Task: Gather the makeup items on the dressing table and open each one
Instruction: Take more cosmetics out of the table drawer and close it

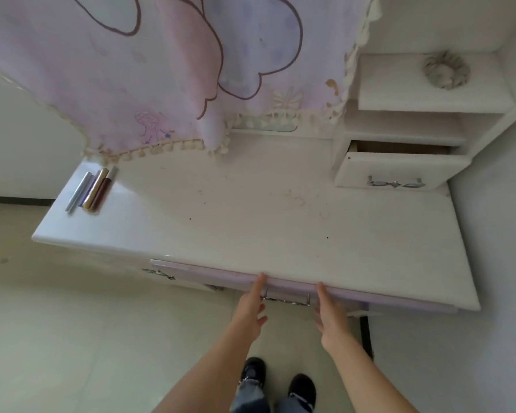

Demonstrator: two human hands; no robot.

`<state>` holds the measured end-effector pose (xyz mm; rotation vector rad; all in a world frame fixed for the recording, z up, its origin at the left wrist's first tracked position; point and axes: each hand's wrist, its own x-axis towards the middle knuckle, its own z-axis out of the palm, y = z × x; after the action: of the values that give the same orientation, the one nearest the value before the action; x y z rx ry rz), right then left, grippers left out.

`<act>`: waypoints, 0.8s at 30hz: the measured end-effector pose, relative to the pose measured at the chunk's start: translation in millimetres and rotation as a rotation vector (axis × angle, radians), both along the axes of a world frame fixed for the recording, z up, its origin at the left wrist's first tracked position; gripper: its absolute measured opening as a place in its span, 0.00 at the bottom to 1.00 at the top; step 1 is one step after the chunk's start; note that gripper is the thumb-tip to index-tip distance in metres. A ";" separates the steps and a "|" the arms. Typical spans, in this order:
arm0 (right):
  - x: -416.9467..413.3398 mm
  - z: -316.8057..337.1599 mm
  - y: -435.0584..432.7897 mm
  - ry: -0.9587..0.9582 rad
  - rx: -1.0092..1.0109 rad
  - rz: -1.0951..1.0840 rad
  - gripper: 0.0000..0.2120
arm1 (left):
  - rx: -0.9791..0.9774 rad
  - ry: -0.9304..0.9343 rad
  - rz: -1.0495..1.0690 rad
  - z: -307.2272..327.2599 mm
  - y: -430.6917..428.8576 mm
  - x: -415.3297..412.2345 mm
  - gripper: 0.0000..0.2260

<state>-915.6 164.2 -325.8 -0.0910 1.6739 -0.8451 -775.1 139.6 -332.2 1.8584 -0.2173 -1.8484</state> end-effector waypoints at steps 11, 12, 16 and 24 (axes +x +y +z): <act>2.2 -21.2 3.3 -0.155 -0.053 -0.035 0.27 | -0.046 -0.003 -0.191 -26.4 0.5 5.1 0.34; 2.5 -22.1 2.8 -0.150 -0.053 -0.025 0.26 | -0.051 -0.011 -0.205 -26.7 0.5 6.3 0.34; 2.7 -29.2 3.6 -0.142 -0.058 -0.016 0.25 | -0.060 -0.033 -0.229 -27.3 1.0 8.3 0.32; 10.2 -31.2 10.8 -0.082 -0.075 -0.052 0.18 | -0.054 -0.095 -0.188 -22.6 8.1 3.1 0.30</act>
<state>-905.4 175.0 -357.0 -0.0639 1.5739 -0.9394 -771.9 147.7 -354.8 1.9469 -0.4856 -1.8572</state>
